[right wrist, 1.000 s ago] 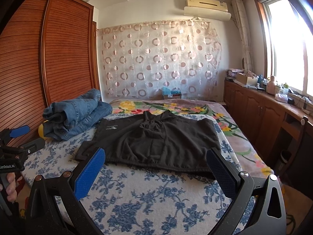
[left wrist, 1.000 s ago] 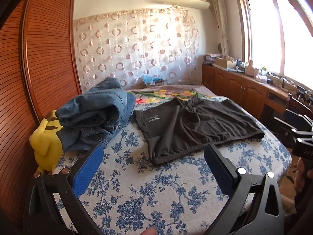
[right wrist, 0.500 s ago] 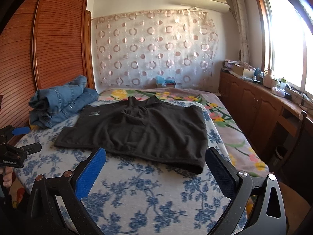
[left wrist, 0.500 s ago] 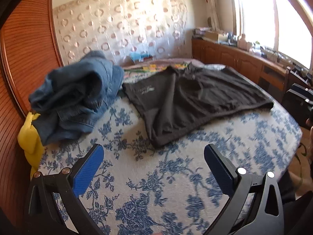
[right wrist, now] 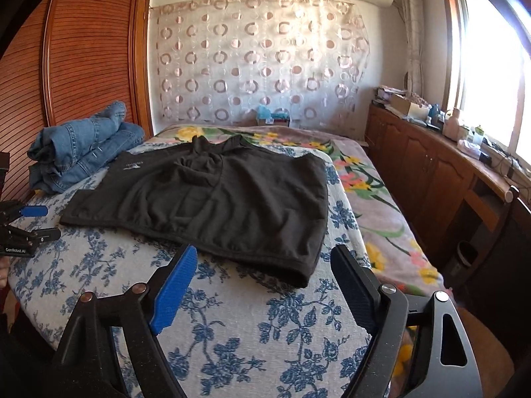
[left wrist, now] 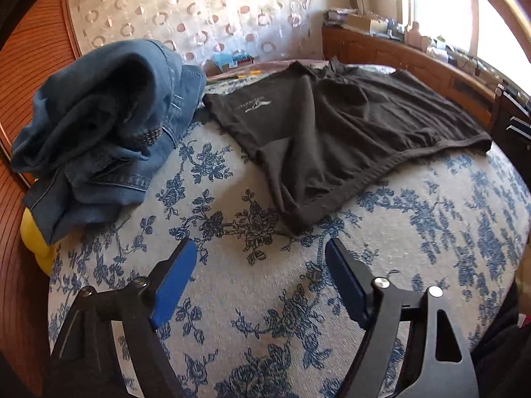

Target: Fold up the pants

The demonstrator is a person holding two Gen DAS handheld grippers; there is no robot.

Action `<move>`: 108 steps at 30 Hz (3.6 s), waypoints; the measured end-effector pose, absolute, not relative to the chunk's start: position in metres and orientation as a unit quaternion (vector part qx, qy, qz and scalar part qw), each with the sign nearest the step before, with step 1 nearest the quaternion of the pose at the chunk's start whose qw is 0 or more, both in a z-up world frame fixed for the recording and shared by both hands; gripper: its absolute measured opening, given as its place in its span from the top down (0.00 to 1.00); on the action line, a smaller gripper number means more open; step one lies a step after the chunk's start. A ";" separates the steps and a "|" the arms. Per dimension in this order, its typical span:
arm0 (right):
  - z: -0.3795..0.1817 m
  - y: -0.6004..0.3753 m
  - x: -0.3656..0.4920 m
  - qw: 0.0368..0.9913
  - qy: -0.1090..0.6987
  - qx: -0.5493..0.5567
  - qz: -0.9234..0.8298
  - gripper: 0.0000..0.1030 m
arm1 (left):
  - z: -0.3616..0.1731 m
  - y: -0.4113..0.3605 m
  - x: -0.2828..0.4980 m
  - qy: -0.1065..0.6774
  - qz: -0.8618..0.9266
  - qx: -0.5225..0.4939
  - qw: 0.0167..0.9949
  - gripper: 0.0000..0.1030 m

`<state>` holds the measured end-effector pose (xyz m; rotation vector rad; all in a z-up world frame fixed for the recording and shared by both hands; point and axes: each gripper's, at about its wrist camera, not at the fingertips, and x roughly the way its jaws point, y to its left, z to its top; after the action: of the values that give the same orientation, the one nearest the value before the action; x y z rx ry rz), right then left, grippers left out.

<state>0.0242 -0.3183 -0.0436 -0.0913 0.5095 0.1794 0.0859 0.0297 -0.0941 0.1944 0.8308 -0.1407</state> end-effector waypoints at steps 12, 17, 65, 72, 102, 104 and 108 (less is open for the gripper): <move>-0.044 -0.335 0.026 0.951 0.292 -0.043 0.091 0.34 | -0.087 0.027 0.105 0.402 -0.075 0.089 0.908 0.42; -0.038 -0.340 0.024 0.946 0.307 -0.045 0.094 0.39 | -0.081 0.030 0.110 0.393 -0.077 0.077 0.913 0.45; 0.002 -0.382 -0.070 0.942 0.309 0.003 0.130 0.96 | -0.060 0.032 0.027 0.337 -0.141 0.022 0.930 0.91; 0.007 -0.378 -0.075 0.941 0.312 0.000 0.131 0.96 | -0.057 0.032 0.018 0.338 -0.148 0.024 0.929 0.91; -0.004 -0.371 -0.062 0.938 0.325 0.030 0.117 0.96 | -0.059 0.048 0.020 0.359 -0.118 -0.009 0.926 0.39; -0.003 -0.369 -0.062 0.939 0.323 0.028 0.119 0.96 | -0.060 0.050 0.023 0.357 -0.116 -0.012 0.927 0.24; 0.001 -0.365 -0.061 0.940 0.318 0.023 0.122 0.96 | -0.063 0.051 0.033 0.357 -0.112 -0.013 0.927 0.20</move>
<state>-0.0607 -0.3652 0.0006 0.0467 0.6481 0.2490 0.0329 0.0512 -0.0632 -0.0275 0.7317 -0.2289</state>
